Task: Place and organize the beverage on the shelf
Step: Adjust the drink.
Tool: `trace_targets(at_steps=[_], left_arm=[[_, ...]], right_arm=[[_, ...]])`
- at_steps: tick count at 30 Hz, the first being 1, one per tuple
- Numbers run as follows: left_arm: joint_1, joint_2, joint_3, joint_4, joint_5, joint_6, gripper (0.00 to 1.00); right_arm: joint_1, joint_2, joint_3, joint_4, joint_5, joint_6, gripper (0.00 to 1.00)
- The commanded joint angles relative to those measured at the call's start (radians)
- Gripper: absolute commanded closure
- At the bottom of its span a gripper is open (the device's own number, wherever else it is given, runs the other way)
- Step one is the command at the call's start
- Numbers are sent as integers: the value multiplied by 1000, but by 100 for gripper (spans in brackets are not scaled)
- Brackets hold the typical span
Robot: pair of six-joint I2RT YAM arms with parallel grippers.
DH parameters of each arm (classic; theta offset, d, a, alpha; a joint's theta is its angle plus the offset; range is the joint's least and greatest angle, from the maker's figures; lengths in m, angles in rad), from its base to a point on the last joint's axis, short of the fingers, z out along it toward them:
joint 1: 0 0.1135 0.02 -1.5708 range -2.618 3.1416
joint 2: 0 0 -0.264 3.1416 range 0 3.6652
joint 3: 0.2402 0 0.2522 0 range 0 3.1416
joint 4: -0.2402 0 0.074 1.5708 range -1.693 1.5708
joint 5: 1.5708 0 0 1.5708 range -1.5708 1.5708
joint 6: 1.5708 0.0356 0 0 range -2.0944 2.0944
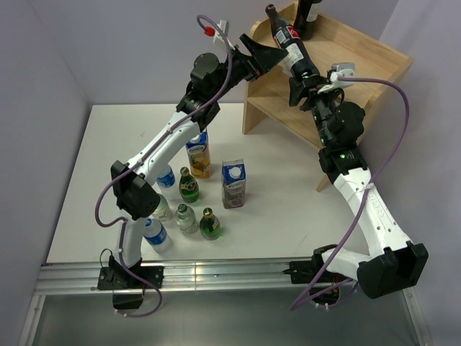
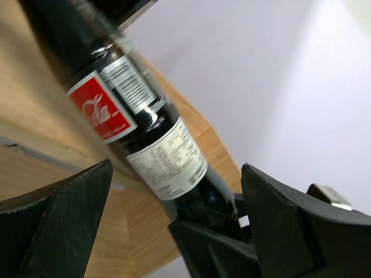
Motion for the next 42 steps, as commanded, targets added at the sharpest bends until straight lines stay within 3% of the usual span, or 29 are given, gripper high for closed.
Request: trace_targets(at_steps=[1, 26, 42], left_arm=[[-4, 32, 113, 31, 20, -32, 1], [-21, 159, 207, 88, 23, -89, 1], [-23, 188, 203, 166, 46, -118, 1]], right_arm=[[-34, 19, -52, -46, 34, 19, 100], [-32, 1, -98, 10, -53, -35, 100], [-22, -21, -178, 125, -265, -32, 100]])
